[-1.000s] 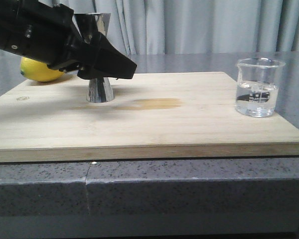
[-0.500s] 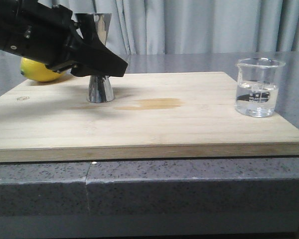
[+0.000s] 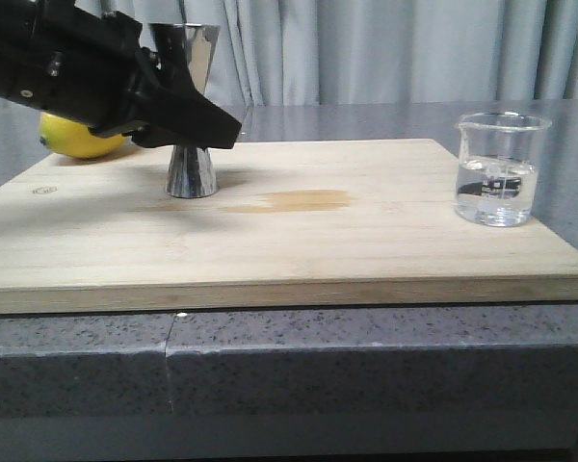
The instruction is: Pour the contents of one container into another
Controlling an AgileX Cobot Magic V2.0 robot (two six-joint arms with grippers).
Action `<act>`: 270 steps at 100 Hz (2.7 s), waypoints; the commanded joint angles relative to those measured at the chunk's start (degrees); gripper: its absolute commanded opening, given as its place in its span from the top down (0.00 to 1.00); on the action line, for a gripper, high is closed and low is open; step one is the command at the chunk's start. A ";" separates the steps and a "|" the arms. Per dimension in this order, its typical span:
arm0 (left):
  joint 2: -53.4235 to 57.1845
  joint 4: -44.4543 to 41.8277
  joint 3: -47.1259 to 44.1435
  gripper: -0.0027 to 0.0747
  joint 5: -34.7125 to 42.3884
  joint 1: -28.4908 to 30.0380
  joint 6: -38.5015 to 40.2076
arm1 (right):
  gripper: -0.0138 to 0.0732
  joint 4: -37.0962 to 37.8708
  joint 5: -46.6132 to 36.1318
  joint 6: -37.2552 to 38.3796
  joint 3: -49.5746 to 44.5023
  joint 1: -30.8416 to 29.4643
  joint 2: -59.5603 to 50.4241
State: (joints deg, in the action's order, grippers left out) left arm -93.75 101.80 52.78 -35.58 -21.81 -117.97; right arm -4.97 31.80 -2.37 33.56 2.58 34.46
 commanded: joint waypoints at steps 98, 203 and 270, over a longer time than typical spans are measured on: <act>13.14 1.00 1.55 0.99 -8.70 -0.62 10.19 | 0.34 -10.74 -40.12 -15.09 -17.12 19.79 1.57; 13.14 -0.98 1.55 0.99 -11.23 -0.62 10.85 | 0.27 -7.39 -71.07 -11.41 -17.38 25.63 30.70; 13.14 -1.79 1.55 0.99 -11.36 -0.62 10.85 | 0.64 -3.18 -82.14 -10.43 -17.38 25.63 39.88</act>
State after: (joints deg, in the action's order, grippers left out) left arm -82.86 96.93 52.78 -44.04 -21.93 -107.48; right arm -10.41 -45.24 -13.12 14.78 28.17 75.10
